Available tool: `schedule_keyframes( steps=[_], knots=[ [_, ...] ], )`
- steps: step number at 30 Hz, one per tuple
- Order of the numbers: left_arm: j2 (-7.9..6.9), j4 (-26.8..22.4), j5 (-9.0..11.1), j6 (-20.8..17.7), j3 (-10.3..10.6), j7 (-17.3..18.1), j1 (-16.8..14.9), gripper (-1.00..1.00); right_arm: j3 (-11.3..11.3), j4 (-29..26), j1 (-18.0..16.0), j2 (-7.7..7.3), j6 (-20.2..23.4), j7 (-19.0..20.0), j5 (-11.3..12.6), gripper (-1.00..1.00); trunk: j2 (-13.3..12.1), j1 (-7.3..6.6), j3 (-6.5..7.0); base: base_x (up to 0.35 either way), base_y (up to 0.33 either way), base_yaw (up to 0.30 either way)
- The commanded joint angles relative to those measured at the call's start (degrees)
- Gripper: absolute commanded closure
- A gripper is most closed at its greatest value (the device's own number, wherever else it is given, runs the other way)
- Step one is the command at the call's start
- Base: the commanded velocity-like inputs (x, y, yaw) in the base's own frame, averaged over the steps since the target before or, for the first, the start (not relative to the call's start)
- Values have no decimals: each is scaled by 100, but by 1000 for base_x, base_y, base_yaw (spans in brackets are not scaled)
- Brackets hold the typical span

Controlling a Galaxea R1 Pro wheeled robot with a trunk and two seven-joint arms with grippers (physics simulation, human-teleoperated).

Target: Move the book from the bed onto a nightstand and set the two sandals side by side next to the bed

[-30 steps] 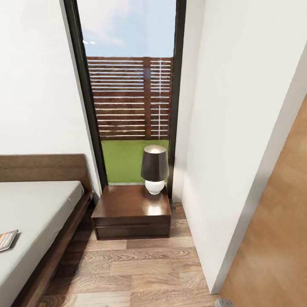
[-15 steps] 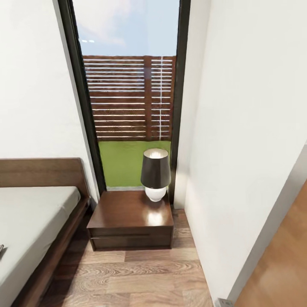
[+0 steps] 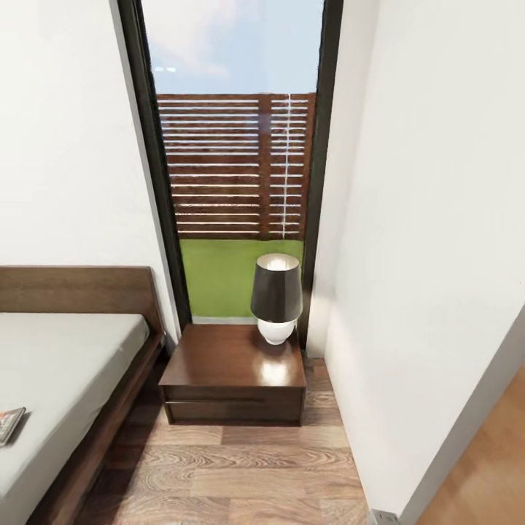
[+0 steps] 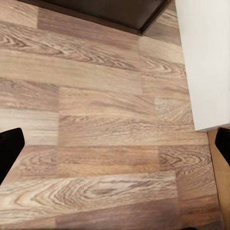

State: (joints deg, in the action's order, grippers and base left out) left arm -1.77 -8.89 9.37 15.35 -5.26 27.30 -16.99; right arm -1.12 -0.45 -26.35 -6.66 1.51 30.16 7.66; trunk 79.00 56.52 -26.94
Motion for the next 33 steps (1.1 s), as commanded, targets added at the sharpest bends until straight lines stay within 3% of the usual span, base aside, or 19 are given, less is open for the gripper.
schedule_keyframes(
  steps=[1,17,33],
  knots=[
    [2,10,12,-6,-46,48,-6,-100,-9,1,-2,-2,16,25,43,-100,3,0,-11,0,0,247],
    [2,10,12,-6,-46,48,-6,-100,-8,1,-2,-2,16,25,43,-100,3,0,-58,58,46,254],
    [2,10,12,-6,-46,48,-6,-100,-7,1,-2,-2,16,25,43,-100,3,0,-59,121,107,21]
  ],
)
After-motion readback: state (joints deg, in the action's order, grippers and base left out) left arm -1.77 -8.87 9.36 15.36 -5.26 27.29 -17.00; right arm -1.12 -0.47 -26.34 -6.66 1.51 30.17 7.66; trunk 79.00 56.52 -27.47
